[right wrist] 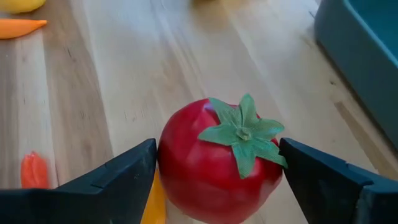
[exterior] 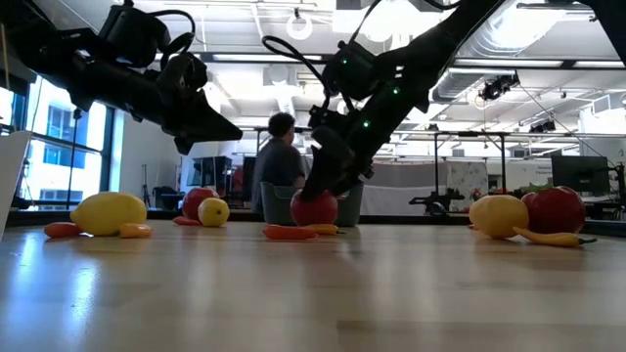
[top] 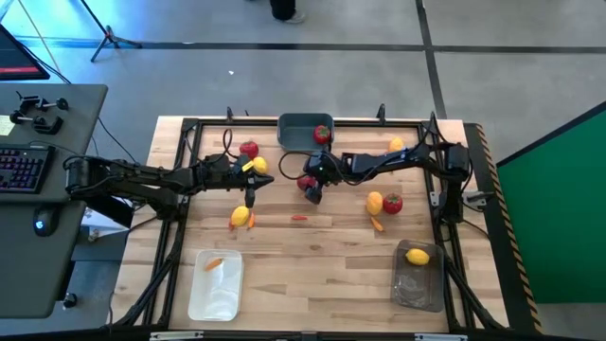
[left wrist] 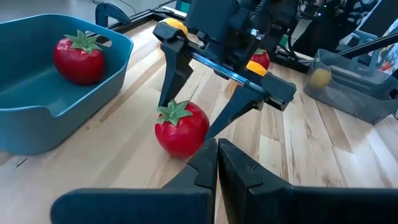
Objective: Sort produce into baskets
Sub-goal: Put the center red tomato into the blue bin
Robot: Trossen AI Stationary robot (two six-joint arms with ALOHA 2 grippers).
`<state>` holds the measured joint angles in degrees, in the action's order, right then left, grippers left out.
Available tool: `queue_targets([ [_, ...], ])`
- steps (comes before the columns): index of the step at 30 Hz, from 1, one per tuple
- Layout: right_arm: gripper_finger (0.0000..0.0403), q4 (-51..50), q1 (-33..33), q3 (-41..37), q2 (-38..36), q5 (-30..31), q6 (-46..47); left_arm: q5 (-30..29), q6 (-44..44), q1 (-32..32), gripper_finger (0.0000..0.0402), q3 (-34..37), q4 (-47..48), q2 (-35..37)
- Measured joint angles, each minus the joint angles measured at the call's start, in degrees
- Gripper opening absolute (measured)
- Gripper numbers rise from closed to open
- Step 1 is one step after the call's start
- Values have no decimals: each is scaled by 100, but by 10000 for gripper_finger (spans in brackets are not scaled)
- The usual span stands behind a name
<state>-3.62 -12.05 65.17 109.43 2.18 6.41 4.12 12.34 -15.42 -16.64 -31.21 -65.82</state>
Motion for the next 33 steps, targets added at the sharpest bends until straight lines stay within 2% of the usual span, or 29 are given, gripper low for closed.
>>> queue_targets([
  [3, 310, 8, -11, 4, 33, -262, 19, -12, -3, 0, 0, 0, 3, 0],
  [13, 237, -253, -142, 252, -206, -399, -130, -140, -7, -249, 0, -4, 219, 0],
  [21, 232, -856, -736, 1156, -399, 354, -689, 52, -107, -543, 0, -4, 189, 9],
  [28, 230, -442, -1439, 1404, -57, 239, -1081, 63, -212, -671, 0, -4, 200, 9],
  [33, 230, -209, -1634, 1674, 436, 100, -1079, 66, -210, -689, 0, -4, 191, 9],
])
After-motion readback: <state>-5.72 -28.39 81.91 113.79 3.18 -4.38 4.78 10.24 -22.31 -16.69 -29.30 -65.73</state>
